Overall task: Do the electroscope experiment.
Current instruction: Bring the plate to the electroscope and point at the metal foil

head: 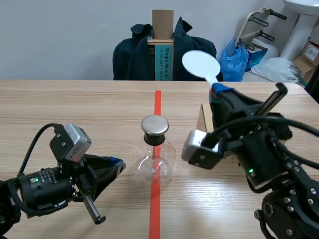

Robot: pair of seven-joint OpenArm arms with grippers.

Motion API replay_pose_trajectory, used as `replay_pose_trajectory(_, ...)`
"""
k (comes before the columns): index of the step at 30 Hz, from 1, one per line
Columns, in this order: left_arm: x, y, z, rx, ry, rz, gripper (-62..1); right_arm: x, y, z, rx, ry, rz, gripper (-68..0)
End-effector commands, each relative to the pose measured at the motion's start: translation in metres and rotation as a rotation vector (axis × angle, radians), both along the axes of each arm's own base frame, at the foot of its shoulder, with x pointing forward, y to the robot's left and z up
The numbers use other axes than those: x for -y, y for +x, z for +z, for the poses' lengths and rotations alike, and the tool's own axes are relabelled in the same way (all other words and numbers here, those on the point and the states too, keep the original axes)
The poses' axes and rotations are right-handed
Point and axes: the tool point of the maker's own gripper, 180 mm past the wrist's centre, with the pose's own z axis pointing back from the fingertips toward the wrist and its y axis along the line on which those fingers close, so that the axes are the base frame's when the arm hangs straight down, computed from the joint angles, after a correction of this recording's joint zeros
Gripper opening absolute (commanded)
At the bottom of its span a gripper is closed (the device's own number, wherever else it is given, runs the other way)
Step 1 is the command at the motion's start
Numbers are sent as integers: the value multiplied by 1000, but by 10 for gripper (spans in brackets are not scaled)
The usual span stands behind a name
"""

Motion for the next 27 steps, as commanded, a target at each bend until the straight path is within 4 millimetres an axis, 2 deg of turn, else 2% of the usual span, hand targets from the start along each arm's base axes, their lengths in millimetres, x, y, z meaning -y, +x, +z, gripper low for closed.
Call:
replay_pose_trajectory(1,4,4,12,27,-30,-7,-591,1,-1,9,54,-12,13,-666)
replay_pose_trajectory(5,4,4,12,27,-29,-7,-591,-2,-7,-11,20,-40,42,-666)
replay_pose_trajectory(9,4,4,12,27,-29,-8,-591,-3,-9,-21,-8,-54,50,-666)
replay_pose_trajectory(22,4,3,11,25,-26,-8,-591,1,-13,-31,-41,-56,37,-666)
replay_pose_trajectory(27,4,4,11,25,-26,-7,-591,-7,-21,-34,-47,-64,86,-666)
